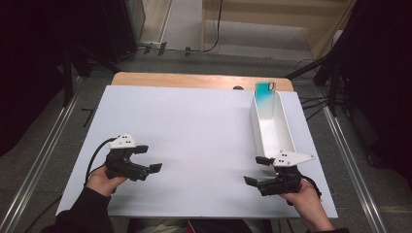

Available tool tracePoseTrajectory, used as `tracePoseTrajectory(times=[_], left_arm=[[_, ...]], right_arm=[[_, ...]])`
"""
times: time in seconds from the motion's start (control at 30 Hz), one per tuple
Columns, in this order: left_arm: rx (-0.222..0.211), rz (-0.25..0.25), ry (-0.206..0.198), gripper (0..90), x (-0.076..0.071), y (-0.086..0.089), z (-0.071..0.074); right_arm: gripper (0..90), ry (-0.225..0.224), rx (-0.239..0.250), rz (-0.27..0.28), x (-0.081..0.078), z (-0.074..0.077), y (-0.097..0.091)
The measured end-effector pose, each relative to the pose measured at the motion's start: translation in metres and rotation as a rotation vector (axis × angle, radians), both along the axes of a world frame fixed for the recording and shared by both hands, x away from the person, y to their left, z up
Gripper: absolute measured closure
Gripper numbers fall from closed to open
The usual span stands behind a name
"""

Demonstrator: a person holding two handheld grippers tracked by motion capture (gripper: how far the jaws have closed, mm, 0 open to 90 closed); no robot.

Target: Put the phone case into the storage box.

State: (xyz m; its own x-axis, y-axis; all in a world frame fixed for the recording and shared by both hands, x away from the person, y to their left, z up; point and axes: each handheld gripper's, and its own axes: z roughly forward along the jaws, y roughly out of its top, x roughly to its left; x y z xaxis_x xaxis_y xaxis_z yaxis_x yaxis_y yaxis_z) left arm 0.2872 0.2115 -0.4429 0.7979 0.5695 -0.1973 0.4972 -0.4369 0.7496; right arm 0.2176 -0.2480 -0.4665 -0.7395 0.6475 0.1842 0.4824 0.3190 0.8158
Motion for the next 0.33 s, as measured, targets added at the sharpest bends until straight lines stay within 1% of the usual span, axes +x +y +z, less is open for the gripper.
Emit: tracePoseTrajectory(times=[0.33], left_arm=[[-0.005, 0.004, 0.0, 10.7, -0.0001, -0.0001, 0.0]], right_arm=[[15.1, 0.003, -0.004, -0.002, 0.0002, 0.0, -0.0004]])
